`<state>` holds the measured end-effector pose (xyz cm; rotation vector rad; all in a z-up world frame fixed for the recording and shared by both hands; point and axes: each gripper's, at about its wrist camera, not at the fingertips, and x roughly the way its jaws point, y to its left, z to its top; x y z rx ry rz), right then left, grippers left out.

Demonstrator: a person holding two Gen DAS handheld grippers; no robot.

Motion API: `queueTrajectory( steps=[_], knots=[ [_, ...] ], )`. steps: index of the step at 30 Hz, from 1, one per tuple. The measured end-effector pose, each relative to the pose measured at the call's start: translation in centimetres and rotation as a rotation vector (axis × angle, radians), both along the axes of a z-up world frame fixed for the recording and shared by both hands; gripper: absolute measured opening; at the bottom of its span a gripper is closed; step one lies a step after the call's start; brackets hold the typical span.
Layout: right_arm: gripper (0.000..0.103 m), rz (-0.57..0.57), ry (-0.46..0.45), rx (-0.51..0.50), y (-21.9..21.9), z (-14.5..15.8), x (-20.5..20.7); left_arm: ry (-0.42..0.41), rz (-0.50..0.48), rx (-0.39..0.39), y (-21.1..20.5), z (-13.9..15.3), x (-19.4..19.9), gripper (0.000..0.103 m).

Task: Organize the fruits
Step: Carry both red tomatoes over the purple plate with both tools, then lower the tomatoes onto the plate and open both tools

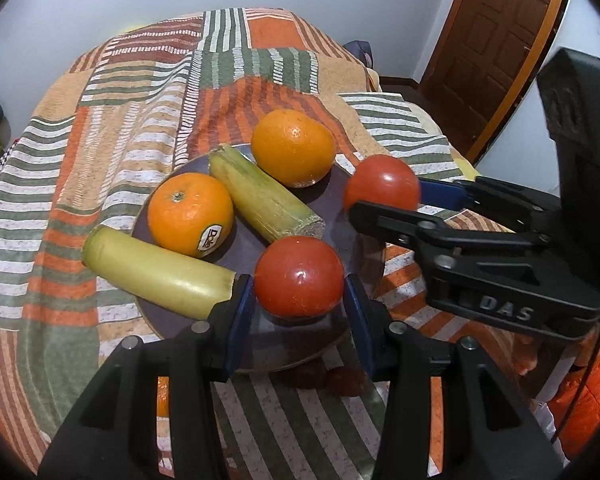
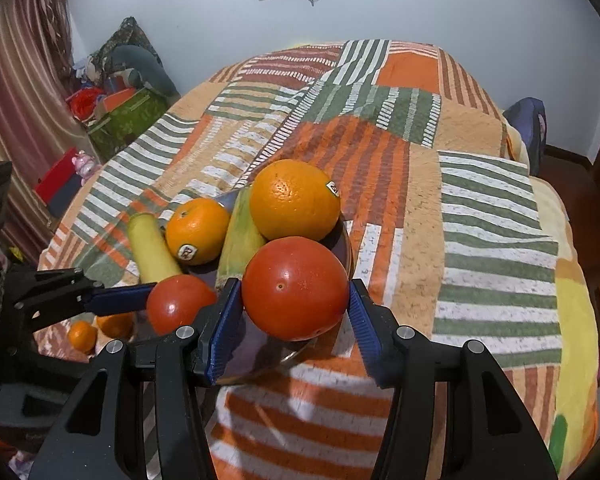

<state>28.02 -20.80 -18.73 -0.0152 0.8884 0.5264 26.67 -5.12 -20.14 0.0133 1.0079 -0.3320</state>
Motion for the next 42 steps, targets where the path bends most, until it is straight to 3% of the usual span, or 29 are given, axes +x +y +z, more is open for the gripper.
queueTrajectory(
  steps=[10, 15, 20, 38, 42],
  knots=[
    [0.05, 0.013, 0.018, -0.01, 0.6, -1.3, 1.1, -0.006, -0.018, 0.004, -0.2, -0.3, 0.3, 0.045],
    [0.05, 0.016, 0.028, -0.006, 0.5, -1.4, 1.4, 0.029, -0.014, -0.004, -0.1, -1.0, 0.6, 0.045],
    [0.05, 0.025, 0.006, -0.052, 1.1, -1.3, 1.0, 0.027, -0.009, 0.001, -0.1, -1.0, 0.4, 0.045],
    [0.051, 0.014, -0.069, -0.047, 0.5, 2.8, -3.4, -0.117, 0.115, 0.012, 4.8, 4.6, -3.4, 0.047],
    [0.051, 0.03, -0.081, -0.052, 1.0, 3.4, -5.2, -0.127, 0.155, 0.014, 6.8, 5.2, -4.8, 0.053]
  ],
)
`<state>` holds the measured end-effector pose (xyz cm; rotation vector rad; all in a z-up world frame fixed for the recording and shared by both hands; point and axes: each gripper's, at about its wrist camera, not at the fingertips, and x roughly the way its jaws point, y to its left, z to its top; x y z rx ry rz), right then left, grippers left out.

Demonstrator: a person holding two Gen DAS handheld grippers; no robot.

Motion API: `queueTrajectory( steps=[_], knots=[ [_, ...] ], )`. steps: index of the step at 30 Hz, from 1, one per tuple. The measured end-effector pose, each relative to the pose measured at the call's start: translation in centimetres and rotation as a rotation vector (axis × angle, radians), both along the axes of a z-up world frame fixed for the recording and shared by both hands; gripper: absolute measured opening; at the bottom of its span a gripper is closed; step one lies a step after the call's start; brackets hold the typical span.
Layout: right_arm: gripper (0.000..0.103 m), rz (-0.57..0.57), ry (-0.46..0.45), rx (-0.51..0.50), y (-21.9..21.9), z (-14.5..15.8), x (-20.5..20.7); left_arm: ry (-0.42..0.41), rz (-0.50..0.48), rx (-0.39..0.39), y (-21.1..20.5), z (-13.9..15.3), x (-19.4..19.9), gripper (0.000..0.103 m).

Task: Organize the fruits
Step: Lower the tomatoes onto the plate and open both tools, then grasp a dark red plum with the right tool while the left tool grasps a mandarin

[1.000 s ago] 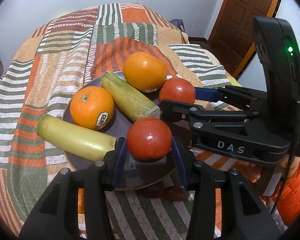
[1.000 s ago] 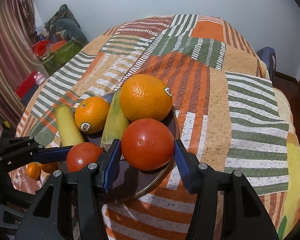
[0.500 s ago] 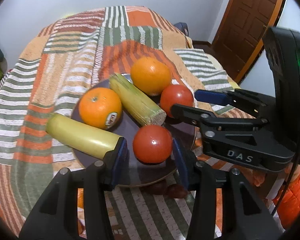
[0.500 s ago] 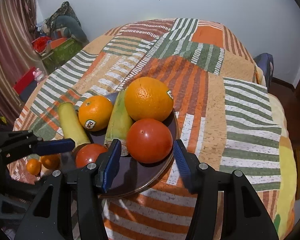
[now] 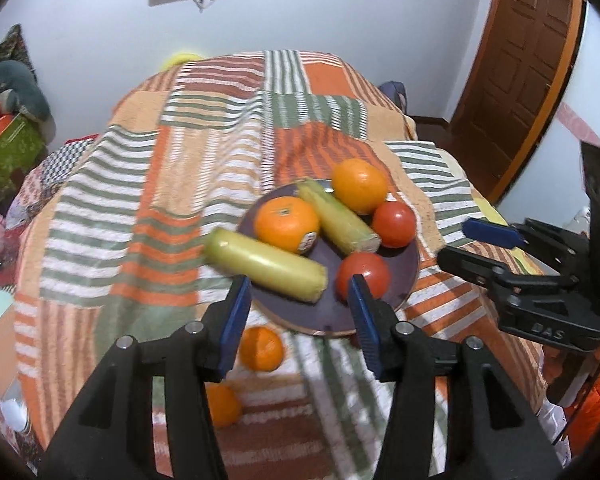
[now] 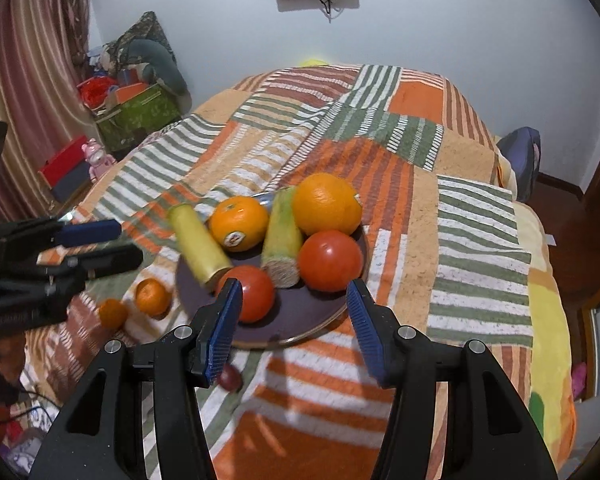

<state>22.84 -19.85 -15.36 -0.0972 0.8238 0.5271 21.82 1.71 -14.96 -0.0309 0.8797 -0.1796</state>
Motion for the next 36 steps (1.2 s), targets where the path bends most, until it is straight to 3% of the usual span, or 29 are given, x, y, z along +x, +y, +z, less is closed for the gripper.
queueTrajectory(
  steps=[8, 17, 21, 23, 28, 30, 32, 36],
  knots=[
    [0.051, 0.036, 0.035, -0.008, 1.4, -0.8, -2.4, 0.035, 0.055, 0.015, 3.3, -0.9, -2.7, 0.054],
    [0.05, 0.052, 0.131, -0.004, 2.4, -4.0, -3.5, 0.133, 0.06, 0.038, 5.3, -4.5, -4.6, 0.054],
    [0.038, 0.062, 0.171, -0.025, 3.1, -5.3, -3.2, 0.172, 0.066, 0.012, 5.6, -6.3, -4.7, 0.054],
    [0.037, 0.068, 0.182, -0.034, 3.4, -5.7, -3.1, 0.185, 0.065, -0.002, 5.6, -6.9, -4.5, 0.054],
    [0.029, 0.08, 0.187, -0.058, 4.0, -6.3, -2.8, 0.193, 0.056, -0.009, 5.5, -7.6, -4.0, 0.048],
    [0.021, 0.084, 0.185, -0.077, 4.3, -6.6, -2.6, 0.198, 0.073, -0.022, 5.7, -7.9, -3.8, 0.042],
    [0.021, 0.089, 0.186, -0.077, 4.4, -6.8, -2.5, 0.212, 0.078, -0.045, 5.9, -8.3, -3.5, 0.035],
    [0.02, 0.096, 0.172, -0.088, 4.5, -6.8, -2.7, 0.208, 0.083, -0.06, 6.0, -8.4, -3.4, 0.035]
  ],
)
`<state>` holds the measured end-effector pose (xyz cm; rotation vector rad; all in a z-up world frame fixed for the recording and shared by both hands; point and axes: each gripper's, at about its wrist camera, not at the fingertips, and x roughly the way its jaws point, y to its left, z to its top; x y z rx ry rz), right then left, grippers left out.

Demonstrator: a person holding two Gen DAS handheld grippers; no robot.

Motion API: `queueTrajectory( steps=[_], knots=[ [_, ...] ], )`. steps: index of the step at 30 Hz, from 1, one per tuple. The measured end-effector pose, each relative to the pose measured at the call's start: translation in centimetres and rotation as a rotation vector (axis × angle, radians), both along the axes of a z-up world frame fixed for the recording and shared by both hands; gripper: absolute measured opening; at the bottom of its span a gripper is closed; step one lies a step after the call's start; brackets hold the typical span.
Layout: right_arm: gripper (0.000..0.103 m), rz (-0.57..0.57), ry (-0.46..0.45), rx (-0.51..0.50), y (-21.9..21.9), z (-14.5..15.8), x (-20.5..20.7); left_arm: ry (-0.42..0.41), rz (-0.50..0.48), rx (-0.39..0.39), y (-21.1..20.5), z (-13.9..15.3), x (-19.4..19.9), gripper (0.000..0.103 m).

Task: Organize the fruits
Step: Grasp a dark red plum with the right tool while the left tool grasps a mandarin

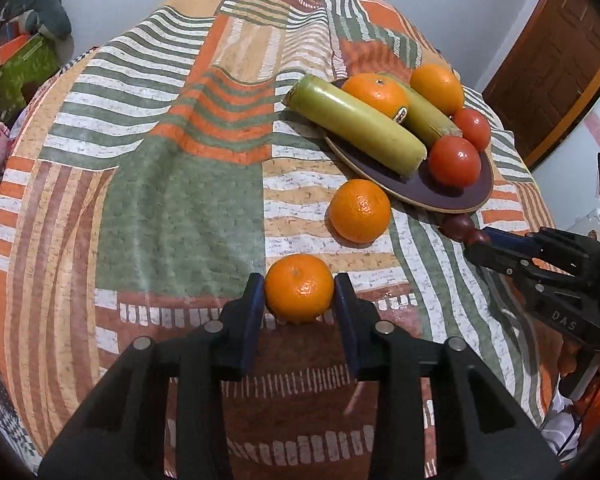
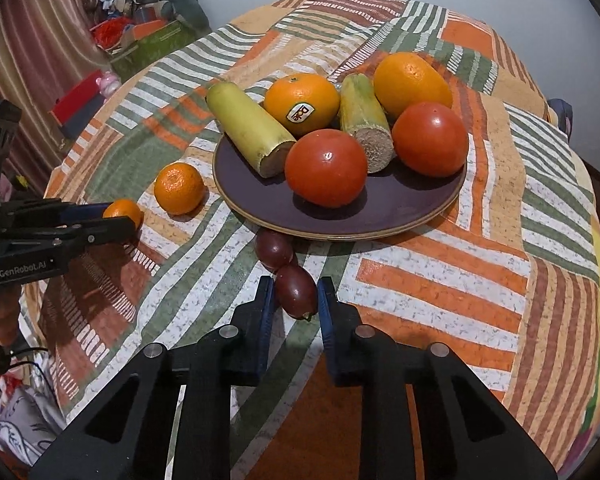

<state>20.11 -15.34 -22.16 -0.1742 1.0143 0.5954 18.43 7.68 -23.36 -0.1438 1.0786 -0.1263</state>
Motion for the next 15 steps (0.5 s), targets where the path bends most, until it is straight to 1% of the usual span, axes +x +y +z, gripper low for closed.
queueTrajectory(
  steps=[6, 15],
  knots=[
    [0.019, -0.004, -0.006, 0.022, -0.5, 0.6, -0.1, -0.015, -0.006, 0.012, -0.3, 0.7, -0.2, 0.034],
    [0.019, -0.024, -0.058, 0.055, -1.5, 2.5, 0.2, -0.094, -0.033, -0.002, -1.6, 3.8, 0.4, 0.034]
  ],
)
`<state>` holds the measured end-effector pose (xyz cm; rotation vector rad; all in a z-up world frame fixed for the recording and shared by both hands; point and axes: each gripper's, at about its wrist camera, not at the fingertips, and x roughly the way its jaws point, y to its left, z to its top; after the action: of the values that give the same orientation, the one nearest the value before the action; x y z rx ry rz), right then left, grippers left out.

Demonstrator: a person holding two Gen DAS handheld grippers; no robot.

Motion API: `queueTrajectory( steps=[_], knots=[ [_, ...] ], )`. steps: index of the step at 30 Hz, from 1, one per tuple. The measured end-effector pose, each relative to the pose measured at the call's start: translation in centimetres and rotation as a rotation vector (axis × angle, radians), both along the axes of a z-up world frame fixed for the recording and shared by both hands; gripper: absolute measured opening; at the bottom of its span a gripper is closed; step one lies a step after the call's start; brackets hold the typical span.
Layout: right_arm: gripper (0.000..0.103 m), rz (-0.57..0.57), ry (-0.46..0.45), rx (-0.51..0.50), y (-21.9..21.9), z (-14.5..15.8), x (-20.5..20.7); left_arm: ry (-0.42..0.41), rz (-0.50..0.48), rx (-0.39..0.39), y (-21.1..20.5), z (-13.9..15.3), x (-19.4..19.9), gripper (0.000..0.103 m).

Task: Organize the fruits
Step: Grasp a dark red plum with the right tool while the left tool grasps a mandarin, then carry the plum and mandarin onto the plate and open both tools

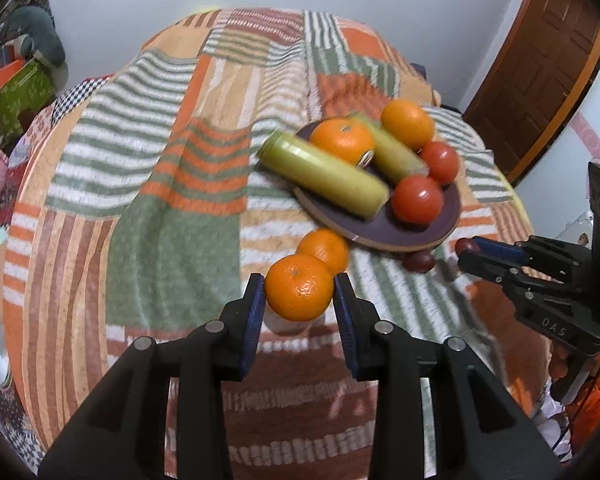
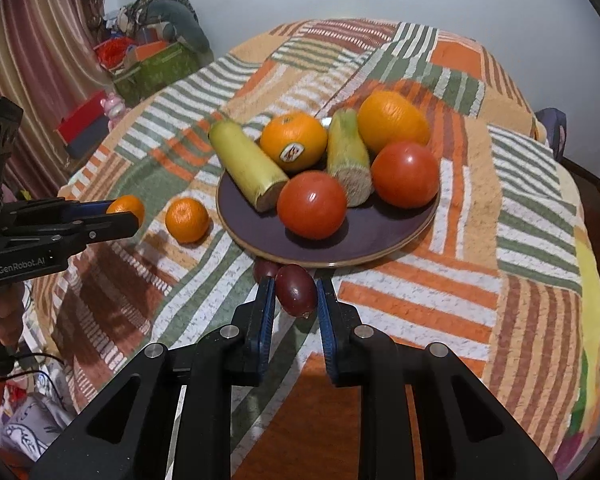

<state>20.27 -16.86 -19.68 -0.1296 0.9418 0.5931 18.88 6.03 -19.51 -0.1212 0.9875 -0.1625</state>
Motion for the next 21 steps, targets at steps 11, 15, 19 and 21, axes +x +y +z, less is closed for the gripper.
queueTrajectory(
  steps=[11, 15, 19, 21],
  knots=[
    [0.019, -0.038, -0.045, 0.027, -1.5, 1.2, 1.3, -0.022, -0.094, -0.005, -4.2, 0.8, 2.5, 0.034],
    [0.019, -0.049, -0.049, 0.039, -1.8, 1.2, 2.0, -0.007, -0.122, -0.003, -5.5, 0.2, 3.5, 0.034],
    [0.019, -0.058, -0.043, 0.041, -1.9, 0.6, 2.8, 0.015, -0.14, 0.002, -6.4, -0.6, 4.4, 0.034],
    [0.019, -0.061, -0.036, 0.041, -2.0, 0.3, 3.2, 0.026, -0.142, -0.001, -6.6, -1.0, 4.8, 0.034]
  ],
)
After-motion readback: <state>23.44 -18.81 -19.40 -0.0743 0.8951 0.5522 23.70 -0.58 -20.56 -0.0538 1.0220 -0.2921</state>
